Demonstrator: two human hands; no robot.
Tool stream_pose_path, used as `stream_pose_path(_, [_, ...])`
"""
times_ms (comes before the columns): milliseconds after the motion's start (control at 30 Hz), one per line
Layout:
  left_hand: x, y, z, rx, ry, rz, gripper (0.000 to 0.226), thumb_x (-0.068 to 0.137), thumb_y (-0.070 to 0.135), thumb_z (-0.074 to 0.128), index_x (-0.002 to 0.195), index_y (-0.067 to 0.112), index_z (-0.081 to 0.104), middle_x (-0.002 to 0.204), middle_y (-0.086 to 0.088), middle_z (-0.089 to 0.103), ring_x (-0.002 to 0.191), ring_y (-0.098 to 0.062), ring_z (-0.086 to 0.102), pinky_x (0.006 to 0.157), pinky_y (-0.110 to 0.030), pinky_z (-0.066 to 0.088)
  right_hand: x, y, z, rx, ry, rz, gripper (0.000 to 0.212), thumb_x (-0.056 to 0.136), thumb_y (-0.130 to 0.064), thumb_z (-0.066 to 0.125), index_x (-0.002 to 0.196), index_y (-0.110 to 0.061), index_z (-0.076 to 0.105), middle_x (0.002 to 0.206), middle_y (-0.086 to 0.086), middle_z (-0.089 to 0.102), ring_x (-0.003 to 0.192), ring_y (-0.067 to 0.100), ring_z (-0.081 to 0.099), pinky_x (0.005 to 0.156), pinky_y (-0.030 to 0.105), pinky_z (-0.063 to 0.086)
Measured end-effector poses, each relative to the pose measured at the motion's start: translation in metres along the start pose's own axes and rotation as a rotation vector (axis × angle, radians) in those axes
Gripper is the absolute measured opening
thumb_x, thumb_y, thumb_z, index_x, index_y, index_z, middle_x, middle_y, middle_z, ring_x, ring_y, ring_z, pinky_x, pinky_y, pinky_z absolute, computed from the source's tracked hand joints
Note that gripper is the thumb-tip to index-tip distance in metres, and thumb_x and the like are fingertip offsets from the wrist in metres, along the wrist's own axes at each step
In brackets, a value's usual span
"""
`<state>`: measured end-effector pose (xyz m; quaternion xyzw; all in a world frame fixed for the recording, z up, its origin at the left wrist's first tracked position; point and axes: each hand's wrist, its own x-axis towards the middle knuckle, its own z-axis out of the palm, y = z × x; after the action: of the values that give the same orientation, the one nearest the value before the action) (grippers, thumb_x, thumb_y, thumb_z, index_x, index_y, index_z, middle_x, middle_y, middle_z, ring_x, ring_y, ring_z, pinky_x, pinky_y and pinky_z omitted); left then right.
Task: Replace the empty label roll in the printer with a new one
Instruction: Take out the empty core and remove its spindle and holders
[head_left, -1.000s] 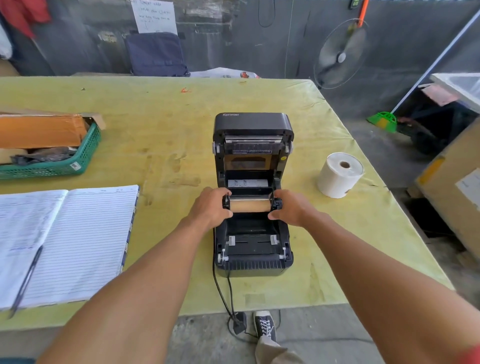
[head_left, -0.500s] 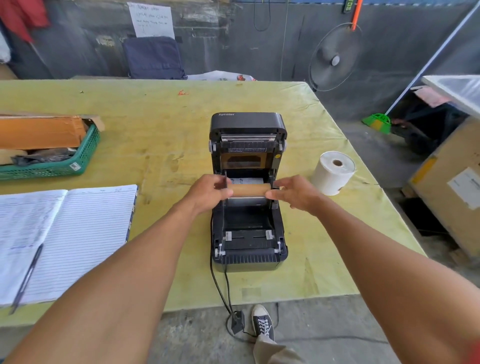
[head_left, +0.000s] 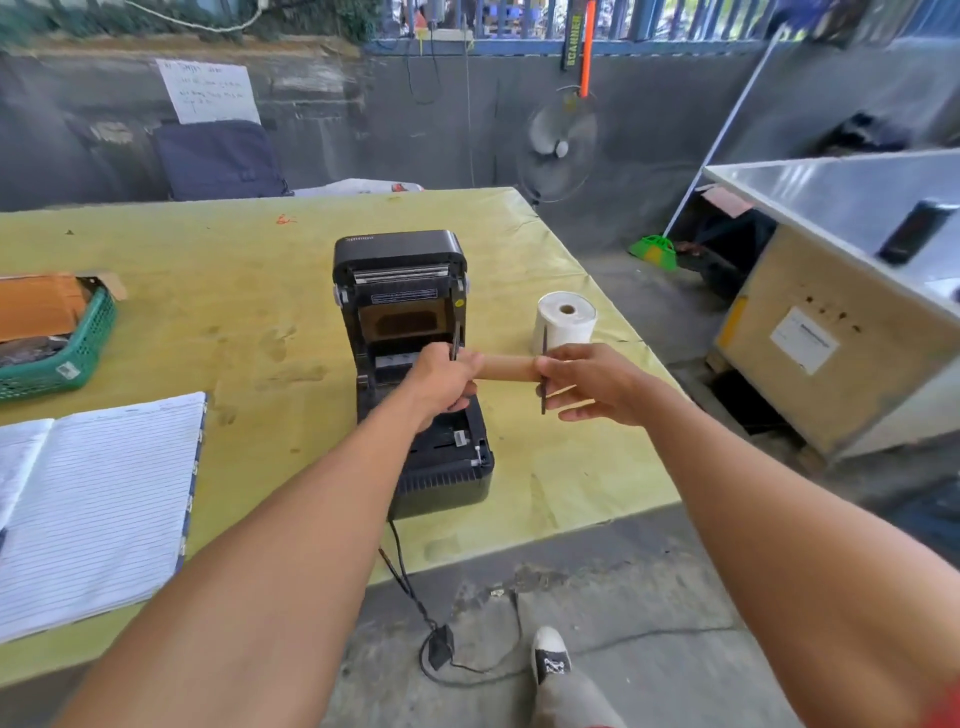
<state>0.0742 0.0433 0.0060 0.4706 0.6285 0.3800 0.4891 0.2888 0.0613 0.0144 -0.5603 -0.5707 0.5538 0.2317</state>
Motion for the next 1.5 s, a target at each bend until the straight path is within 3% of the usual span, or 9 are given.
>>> stream_pose_path(333, [0.027, -0.006, 0.130, -0.020, -0.014, -0.101, 0.019, 0.096, 0.022, 0.053, 0.111, 0.010, 0.054, 0.090, -0.004, 0.054, 0.071, -0.014, 0.054, 0.058, -0.030, 0.047, -0.008, 0.066, -0.088, 0.091, 0.093, 0.135, 0.026, 0.096, -0.034, 0.062, 0.103, -0.010, 0.071, 0.085, 0.003, 0.069, 0.070, 0.017, 0.066, 0.077, 0.037, 0.058])
stream_pose_path(667, [0.049, -0.060, 0.238, -0.137, 0.058, -0.387, 0.009, 0.098, 0.019, 0.053, 0.099, 0.009, 0.053, 0.077, -0.006, 0.051, 0.060, -0.018, 0.047, 0.062, -0.035, 0.041, 0.029, 0.158, -0.167, 0.120, -0.009, 0.334, 0.028, 0.095, -0.026, 0.064, 0.114, -0.005, 0.066, 0.093, 0.011, 0.064, 0.070, 0.022, 0.065, 0.078, 0.038, 0.061])
stream_pose_path(800, [0.054, -0.074, 0.237, -0.175, 0.173, -0.497, 0.009, 0.098, 0.021, 0.055, 0.097, 0.013, 0.052, 0.081, -0.005, 0.054, 0.064, -0.017, 0.050, 0.070, -0.036, 0.045, 0.047, 0.177, -0.174, -0.093, 0.079, 0.285, 0.034, 0.091, -0.031, 0.070, 0.111, -0.005, 0.064, 0.090, 0.009, 0.068, 0.074, 0.023, 0.068, 0.075, 0.040, 0.061])
stream_pose_path(967, [0.073, -0.069, 0.237, -0.214, 0.213, -0.510, 0.009, 0.097, 0.020, 0.056, 0.090, 0.016, 0.053, 0.085, -0.003, 0.055, 0.067, -0.014, 0.053, 0.060, -0.031, 0.048, 0.063, 0.183, -0.170, -0.552, 0.191, 0.161, 0.032, 0.087, -0.040, 0.069, 0.102, -0.012, 0.063, 0.075, 0.005, 0.068, 0.071, 0.025, 0.071, 0.068, 0.036, 0.059])
stream_pose_path(1200, [0.091, -0.056, 0.238, -0.251, 0.214, -0.483, 0.008, 0.097, 0.021, 0.056, 0.092, 0.015, 0.054, 0.086, -0.001, 0.053, 0.064, -0.010, 0.052, 0.054, -0.026, 0.048, 0.075, 0.194, -0.161, -0.778, 0.153, 0.142, 0.043, 0.086, -0.042, 0.068, 0.113, -0.012, 0.052, 0.101, 0.010, 0.059, 0.078, 0.027, 0.057, 0.064, 0.036, 0.045])
stream_pose_path(1300, [0.094, -0.057, 0.236, -0.249, 0.209, -0.495, 0.007, 0.098, 0.021, 0.055, 0.094, 0.015, 0.054, 0.086, -0.001, 0.053, 0.065, -0.011, 0.052, 0.055, -0.026, 0.048, 0.081, 0.188, -0.162, -0.682, 0.234, 0.149, 0.042, 0.093, -0.040, 0.058, 0.121, -0.009, 0.056, 0.107, 0.012, 0.063, 0.085, 0.029, 0.059, 0.072, 0.038, 0.050])
stream_pose_path(1367, [0.096, -0.057, 0.235, -0.245, 0.207, -0.498, 0.009, 0.098, 0.021, 0.055, 0.101, 0.013, 0.054, 0.088, -0.001, 0.053, 0.067, -0.011, 0.052, 0.056, -0.027, 0.048, 0.086, 0.179, -0.165, -0.362, 0.267, 0.159, 0.040, 0.095, -0.038, 0.058, 0.118, -0.006, 0.064, 0.100, 0.011, 0.069, 0.086, 0.027, 0.065, 0.077, 0.042, 0.056])
stream_pose_path(1433, [0.097, -0.055, 0.235, -0.247, 0.195, -0.496, 0.013, 0.098, 0.021, 0.055, 0.106, 0.011, 0.053, 0.090, -0.002, 0.053, 0.069, -0.011, 0.053, 0.058, -0.027, 0.048, 0.087, 0.167, -0.163, 0.040, 0.157, 0.227, 0.040, 0.095, -0.037, 0.061, 0.112, -0.001, 0.067, 0.083, 0.008, 0.065, 0.069, 0.019, 0.061, 0.064, 0.036, 0.057])
stream_pose_path(1500, [0.098, -0.054, 0.235, -0.255, 0.176, -0.492, 0.016, 0.098, 0.021, 0.056, 0.109, 0.011, 0.053, 0.092, -0.002, 0.053, 0.070, -0.011, 0.053, 0.059, -0.028, 0.050, 0.085, 0.160, -0.160, 0.153, 0.047, 0.244, 0.035, 0.094, -0.031, 0.066, 0.107, 0.002, 0.067, 0.077, 0.008, 0.062, 0.059, 0.014, 0.054, 0.055, 0.028, 0.052])
